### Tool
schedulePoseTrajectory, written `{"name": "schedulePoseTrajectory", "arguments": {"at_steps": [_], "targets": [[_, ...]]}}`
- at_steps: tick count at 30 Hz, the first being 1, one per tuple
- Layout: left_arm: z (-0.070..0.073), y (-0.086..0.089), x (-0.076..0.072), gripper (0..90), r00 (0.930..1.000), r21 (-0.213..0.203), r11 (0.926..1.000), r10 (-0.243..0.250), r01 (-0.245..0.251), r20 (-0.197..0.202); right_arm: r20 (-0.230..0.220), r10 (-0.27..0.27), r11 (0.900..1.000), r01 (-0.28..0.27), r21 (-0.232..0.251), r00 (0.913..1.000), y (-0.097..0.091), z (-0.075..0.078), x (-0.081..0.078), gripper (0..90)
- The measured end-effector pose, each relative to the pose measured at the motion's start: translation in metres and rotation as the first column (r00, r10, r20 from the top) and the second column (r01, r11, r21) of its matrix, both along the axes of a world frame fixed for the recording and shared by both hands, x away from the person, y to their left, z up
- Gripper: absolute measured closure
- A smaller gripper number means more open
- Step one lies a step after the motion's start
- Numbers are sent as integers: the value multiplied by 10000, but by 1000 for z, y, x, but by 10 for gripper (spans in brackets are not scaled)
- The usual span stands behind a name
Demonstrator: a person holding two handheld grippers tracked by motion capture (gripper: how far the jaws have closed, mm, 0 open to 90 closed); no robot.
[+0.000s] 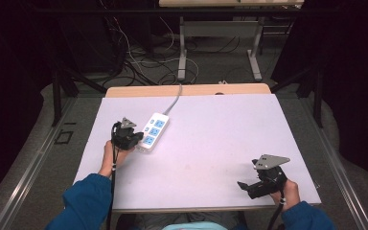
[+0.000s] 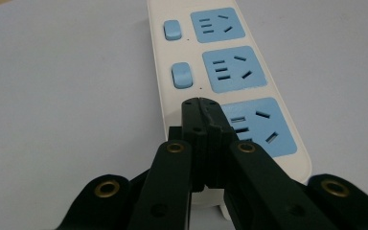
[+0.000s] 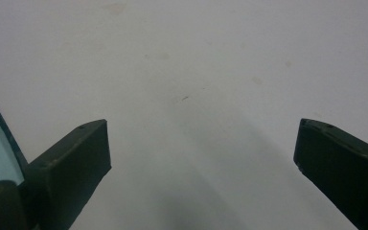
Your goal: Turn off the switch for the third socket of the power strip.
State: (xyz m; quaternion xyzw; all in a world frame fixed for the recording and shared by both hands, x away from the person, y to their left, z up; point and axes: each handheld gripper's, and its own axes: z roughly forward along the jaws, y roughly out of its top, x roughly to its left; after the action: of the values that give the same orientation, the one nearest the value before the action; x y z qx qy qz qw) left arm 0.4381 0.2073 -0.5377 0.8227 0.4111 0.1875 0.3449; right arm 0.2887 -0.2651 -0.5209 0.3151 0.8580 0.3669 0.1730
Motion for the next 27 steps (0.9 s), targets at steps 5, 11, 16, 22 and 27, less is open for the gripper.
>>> {"name": "schedulePoseTrajectory", "arguments": {"at_steps": [5,11,16,22,27], "targets": [[1,0,0,900,10000,25,10000,-38,38,-64,35,22,10000,-22,-7,10000,0,0,0,47],[0,0,0,900,10000,-46,10000,-7,6,-45,-27,42,10000,-42,-73,10000,-1,1,0,47],[0,0,0,900,10000,-66,10000,-5,5,-14,42,30,10000,-30,-14,10000,0,0,0,47],[-1,0,0,900,10000,-133,9999,37,-36,60,52,44,10000,-44,0,10000,0,0,0,47],[0,1,0,900,10000,-118,9999,2,-2,3,36,68,10000,-68,-28,10000,-1,0,0,47]]}}
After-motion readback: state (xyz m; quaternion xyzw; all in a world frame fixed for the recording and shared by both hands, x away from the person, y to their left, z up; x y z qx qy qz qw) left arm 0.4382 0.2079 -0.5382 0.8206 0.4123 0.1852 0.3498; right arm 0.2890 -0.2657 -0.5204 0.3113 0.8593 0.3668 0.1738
